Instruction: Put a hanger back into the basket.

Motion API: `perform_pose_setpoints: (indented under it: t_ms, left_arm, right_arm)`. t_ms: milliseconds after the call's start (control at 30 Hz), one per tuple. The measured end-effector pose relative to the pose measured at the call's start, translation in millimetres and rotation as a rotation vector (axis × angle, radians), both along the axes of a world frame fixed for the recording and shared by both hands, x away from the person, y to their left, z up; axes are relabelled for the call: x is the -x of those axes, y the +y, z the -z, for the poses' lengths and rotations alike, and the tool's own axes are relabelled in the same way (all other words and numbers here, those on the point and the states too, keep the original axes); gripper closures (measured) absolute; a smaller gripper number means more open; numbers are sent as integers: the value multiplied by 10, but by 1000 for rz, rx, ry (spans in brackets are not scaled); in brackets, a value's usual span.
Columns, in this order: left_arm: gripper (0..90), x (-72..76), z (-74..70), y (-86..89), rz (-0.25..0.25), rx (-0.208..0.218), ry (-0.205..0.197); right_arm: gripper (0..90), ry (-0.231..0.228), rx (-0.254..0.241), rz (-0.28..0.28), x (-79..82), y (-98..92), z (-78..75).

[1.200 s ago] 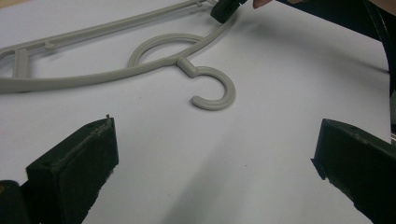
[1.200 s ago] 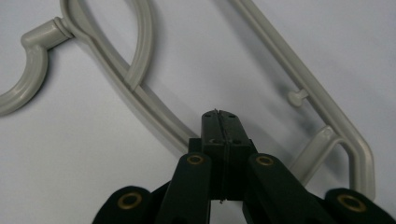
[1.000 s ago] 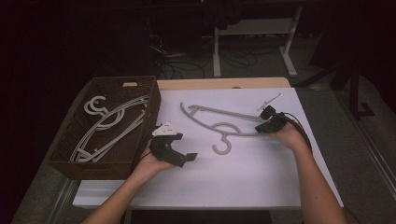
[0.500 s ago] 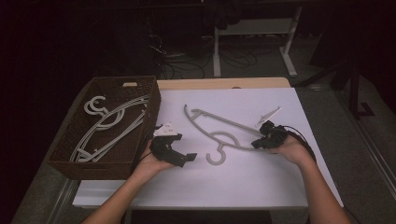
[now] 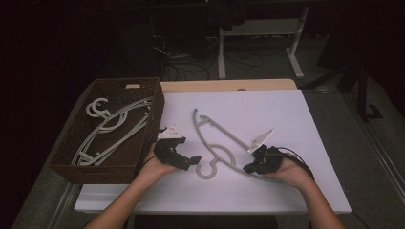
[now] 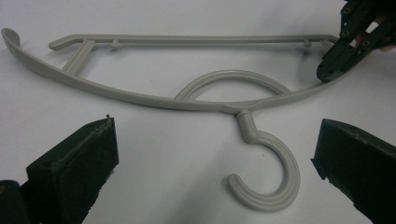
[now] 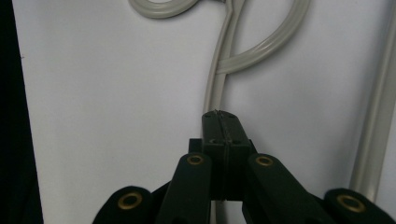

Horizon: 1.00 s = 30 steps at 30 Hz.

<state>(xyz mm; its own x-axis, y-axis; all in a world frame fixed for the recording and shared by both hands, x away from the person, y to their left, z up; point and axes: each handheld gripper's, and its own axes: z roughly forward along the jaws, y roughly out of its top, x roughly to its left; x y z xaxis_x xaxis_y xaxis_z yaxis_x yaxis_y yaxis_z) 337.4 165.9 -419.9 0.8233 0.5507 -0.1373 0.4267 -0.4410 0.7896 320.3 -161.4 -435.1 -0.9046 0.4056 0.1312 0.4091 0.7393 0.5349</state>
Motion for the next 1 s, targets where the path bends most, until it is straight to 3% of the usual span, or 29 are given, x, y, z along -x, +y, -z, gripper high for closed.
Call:
perform_pose_setpoints:
  t_ms: [133, 200, 367, 467, 633, 700, 833, 1000]
  left_arm:
    - [5, -24, 10, 6, -23, -5, 1]
    - [49, -48, 18, 1, -41, -1, 1]
    - [234, -175, 47, -48, -99, -8, 31]
    - [444, -279, 70, -55, -142, -18, 43]
    - [806, -492, 138, -123, -204, -109, 27]
    - [890, -588, 183, -156, -213, -142, 39]
    - [900, -745, 274, -212, -233, -163, 61]
    - [900, -868, 315, -281, -251, -166, 56]
  right_arm:
    - [889, -17, -44, 25, -7, -42, -47]
    - [880, -38, -74, 64, -11, -97, -99]
    - [623, -92, -154, 166, -14, -262, -181]
    - [573, -117, -168, 212, 0, -362, -201]
    - [516, -131, -188, 278, 10, -562, -204]
    - [475, -134, -190, 295, 24, -609, -198]
    - [397, -133, -194, 308, 37, -651, -178]
    - [326, -146, -195, 315, 32, -635, -175]
